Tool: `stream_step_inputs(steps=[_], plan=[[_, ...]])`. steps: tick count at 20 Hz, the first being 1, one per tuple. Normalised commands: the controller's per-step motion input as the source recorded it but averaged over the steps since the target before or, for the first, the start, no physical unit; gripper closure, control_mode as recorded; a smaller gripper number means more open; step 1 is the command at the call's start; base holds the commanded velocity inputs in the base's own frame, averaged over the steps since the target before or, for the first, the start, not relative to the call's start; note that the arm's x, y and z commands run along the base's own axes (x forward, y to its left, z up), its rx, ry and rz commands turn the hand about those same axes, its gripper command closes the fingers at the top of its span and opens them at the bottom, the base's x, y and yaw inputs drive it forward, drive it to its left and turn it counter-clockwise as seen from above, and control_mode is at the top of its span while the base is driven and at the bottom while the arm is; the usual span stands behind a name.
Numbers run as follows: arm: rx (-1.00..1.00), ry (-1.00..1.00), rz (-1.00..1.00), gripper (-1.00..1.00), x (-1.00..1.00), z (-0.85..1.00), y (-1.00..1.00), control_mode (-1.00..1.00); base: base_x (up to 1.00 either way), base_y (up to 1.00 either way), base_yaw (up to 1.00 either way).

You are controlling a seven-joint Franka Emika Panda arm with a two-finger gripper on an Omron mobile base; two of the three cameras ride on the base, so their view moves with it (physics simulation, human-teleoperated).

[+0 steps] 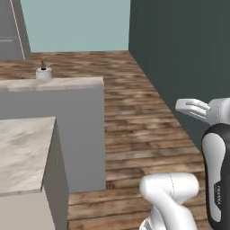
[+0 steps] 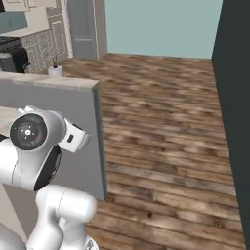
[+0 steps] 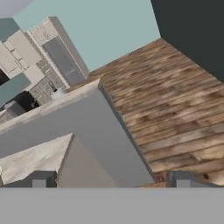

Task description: Take the smaller bowl and place it next to the appetizer plate on the dining counter , and place the larger bowl next to the plate with cooked food.

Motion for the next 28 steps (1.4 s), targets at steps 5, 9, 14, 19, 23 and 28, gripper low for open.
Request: stream_step_inputs(steps=[5, 9, 14, 19, 23, 28], plan=[[0.00, 0.00, 0.00, -1.00, 0.00, 0.00, 0.00, 1.00, 1.00, -1.00, 0.25], [0.00, 0.00, 0.00, -1.00, 0.00, 0.00, 0.00, 1.00, 1.00, -0.96, 0.29], [0.00, 0.00, 0.00, -1.00, 0.00, 0.00, 0.00, 1.00, 1.00, -0.66, 0.26], [0.00, 0.00, 0.00, -1.00, 0.00, 0.00, 0.00, 1.00, 1.00, -0.49, 0.26], [0.00, 0.00, 0.00, -1.00, 0.00, 0.00, 0.00, 1.00, 1.00, -0.35, 0.26], [0.00, 0.00, 0.00, -1.00, 0.00, 0.00, 0.00, 1.00, 1.00, -0.34, 0.25]])
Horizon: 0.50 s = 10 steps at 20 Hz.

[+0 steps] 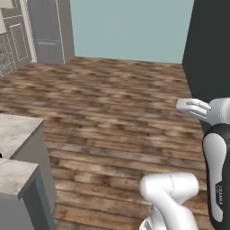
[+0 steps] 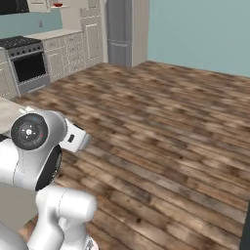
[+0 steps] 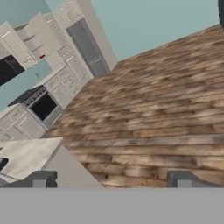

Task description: Take the smaller bowl and place it next to the appetizer plate on the dining counter , and place the larger bowl next to the plate with cooked food.

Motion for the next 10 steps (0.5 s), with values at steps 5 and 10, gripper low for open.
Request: stream_step_inputs(steps=[5, 10], plan=[[0.00, 0.00, 0.00, -1.00, 0.00, 0.00, 0.00, 1.00, 1.00, -0.38, 0.21], [0.00, 0.00, 0.00, -1.00, 0.00, 0.00, 0.00, 1.00, 1.00, -0.39, 0.21]])
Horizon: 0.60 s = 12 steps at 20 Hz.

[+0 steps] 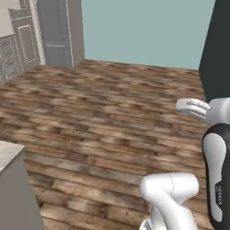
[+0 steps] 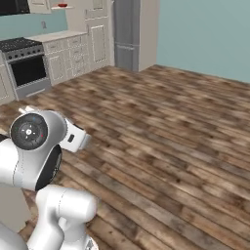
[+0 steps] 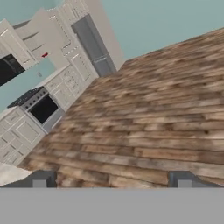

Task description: Take the smaller bowl and place it next to the appetizer plate on the dining counter , and place the larger bowl next to the plate with cooked food.

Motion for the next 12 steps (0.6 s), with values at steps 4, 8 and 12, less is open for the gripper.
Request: stream_step_inputs(steps=[4, 8, 12], plan=[[0.00, 0.00, 0.00, -1.00, 0.00, 0.00, 0.00, 1.00, 1.00, -0.31, 0.21], [0.00, 0.00, 0.00, -1.00, 0.00, 0.00, 0.00, 1.00, 1.00, -0.34, 0.21], [0.00, 0.00, 0.00, -1.00, 0.00, 0.00, 0.00, 1.00, 1.00, -0.28, 0.19]])
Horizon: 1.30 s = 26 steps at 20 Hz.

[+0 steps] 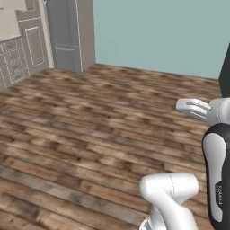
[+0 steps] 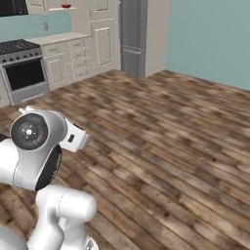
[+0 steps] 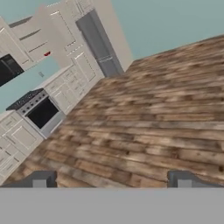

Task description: Take the smaller bowl and place it next to the appetizer plate on the dining counter , and place the larger bowl next to the plate with cooked food.

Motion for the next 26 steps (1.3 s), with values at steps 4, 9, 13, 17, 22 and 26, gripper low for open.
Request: stream_step_inputs(steps=[4, 9, 13, 17, 22, 26], plan=[[0.00, 0.00, 0.00, -1.00, 0.00, 0.00, 0.00, 1.00, 1.00, -0.13, 0.20], [0.00, 0.00, 0.00, -1.00, 0.00, 0.00, 0.00, 1.00, 1.00, -0.12, 0.39], [0.00, 0.00, 0.00, -1.00, 0.00, 0.00, 0.00, 1.00, 1.00, -0.16, 0.60], [0.00, 0.00, 0.00, -1.00, 0.00, 0.00, 0.00, 1.00, 1.00, -0.39, 0.62], [0.00, 0.00, 0.00, -1.00, 0.00, 0.00, 0.00, 1.00, 1.00, -0.68, 0.56], [0.00, 0.00, 0.00, -1.00, 0.00, 0.00, 0.00, 1.00, 1.00, -0.81, 0.54]])
